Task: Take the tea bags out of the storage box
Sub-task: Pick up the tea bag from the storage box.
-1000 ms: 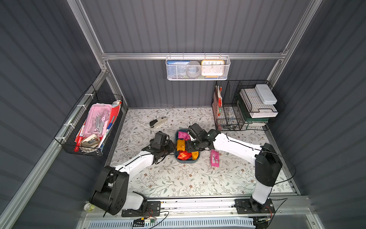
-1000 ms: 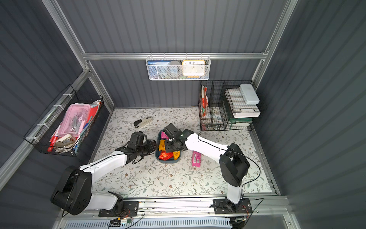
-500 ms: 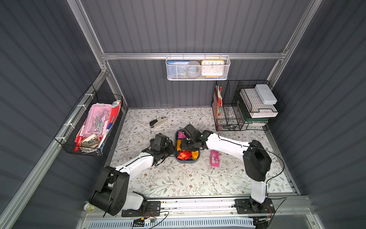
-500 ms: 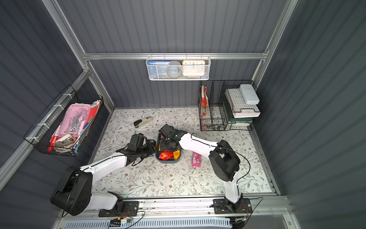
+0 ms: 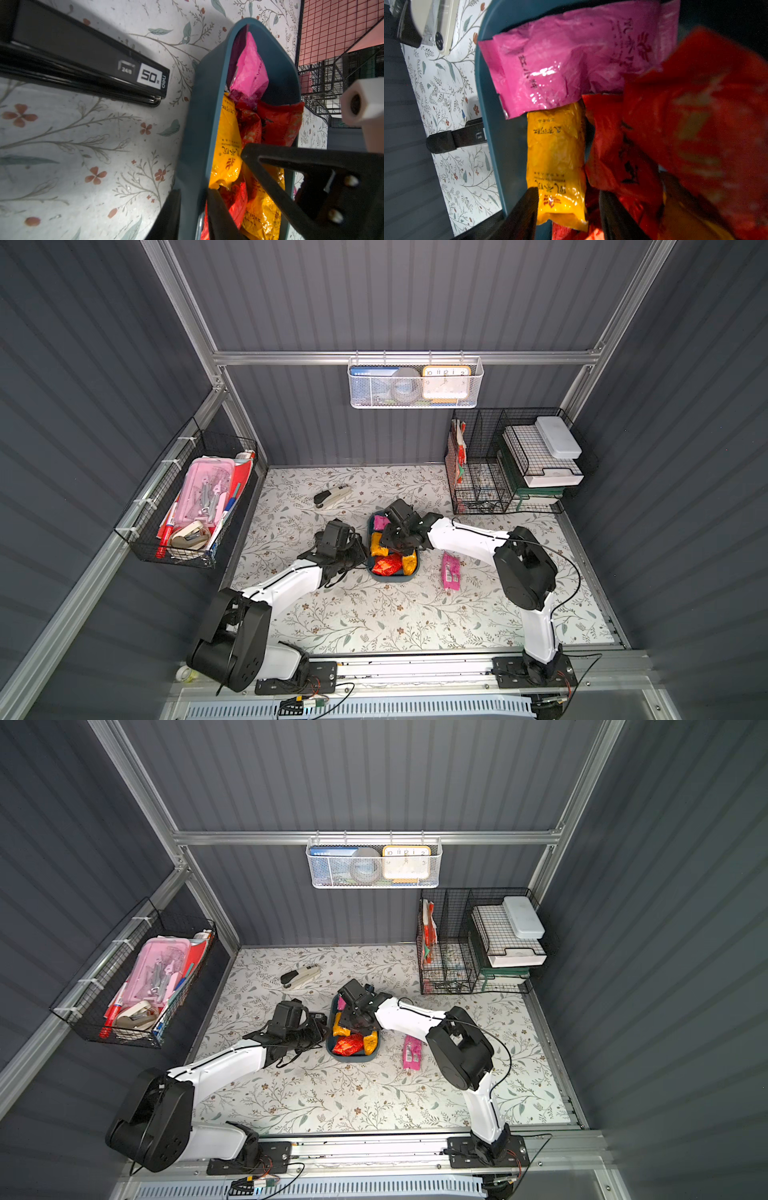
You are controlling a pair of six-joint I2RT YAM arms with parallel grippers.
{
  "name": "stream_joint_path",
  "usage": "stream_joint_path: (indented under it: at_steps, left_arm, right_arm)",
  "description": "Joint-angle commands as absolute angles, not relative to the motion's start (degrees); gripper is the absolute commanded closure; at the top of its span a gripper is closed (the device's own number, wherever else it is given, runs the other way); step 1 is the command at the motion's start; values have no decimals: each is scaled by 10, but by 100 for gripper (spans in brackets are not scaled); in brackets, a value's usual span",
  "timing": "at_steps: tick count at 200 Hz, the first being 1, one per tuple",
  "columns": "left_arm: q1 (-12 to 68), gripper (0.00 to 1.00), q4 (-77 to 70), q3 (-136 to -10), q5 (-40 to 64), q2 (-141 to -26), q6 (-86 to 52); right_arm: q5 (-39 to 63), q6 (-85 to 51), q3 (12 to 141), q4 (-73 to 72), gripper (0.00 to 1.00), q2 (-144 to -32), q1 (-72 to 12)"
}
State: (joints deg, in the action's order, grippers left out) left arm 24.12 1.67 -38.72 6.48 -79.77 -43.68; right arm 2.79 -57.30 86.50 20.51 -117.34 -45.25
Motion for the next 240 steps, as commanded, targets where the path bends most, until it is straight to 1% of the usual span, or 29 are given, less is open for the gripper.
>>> stream_joint_path:
  at_steps: [1, 30, 49, 83, 109, 126, 154, 189, 210, 240]
  left_arm:
    - [240, 75, 11, -379, 76, -800, -422]
    - [240, 75, 6, -378, 76, -807, -422]
    - [240, 78, -1, -377, 75, -812, -424]
    - [241, 79, -14, -375, 74, -820, -430]
    - [241, 80, -16, -375, 75, -822, -432]
    - [241, 80, -16, -378, 74, -823, -432]
    - [241, 80, -12, -380, 72, -818, -432]
    - [241, 80, 0, -381, 70, -806, -429]
    - [241, 79, 14, -384, 70, -792, -430]
    - [240, 74, 15, -395, 80, -778, -451]
  right_arm:
    - [43, -577, 875, 188, 48, -1187, -450]
    - [59, -579, 878, 176, 48, -1203, -447]
    - [73, -582, 877, 164, 47, -1212, -447]
    - [97, -587, 873, 140, 49, -1219, -447]
    - [98, -592, 864, 126, 59, -1214, -447]
    - [96, -593, 859, 120, 71, -1208, -447]
    - [96, -589, 854, 118, 86, -1199, -446]
    - [101, -589, 849, 111, 99, -1193, -446]
    - [111, -590, 846, 100, 100, -1184, -446]
    - [125, -577, 843, 96, 100, -1162, -446]
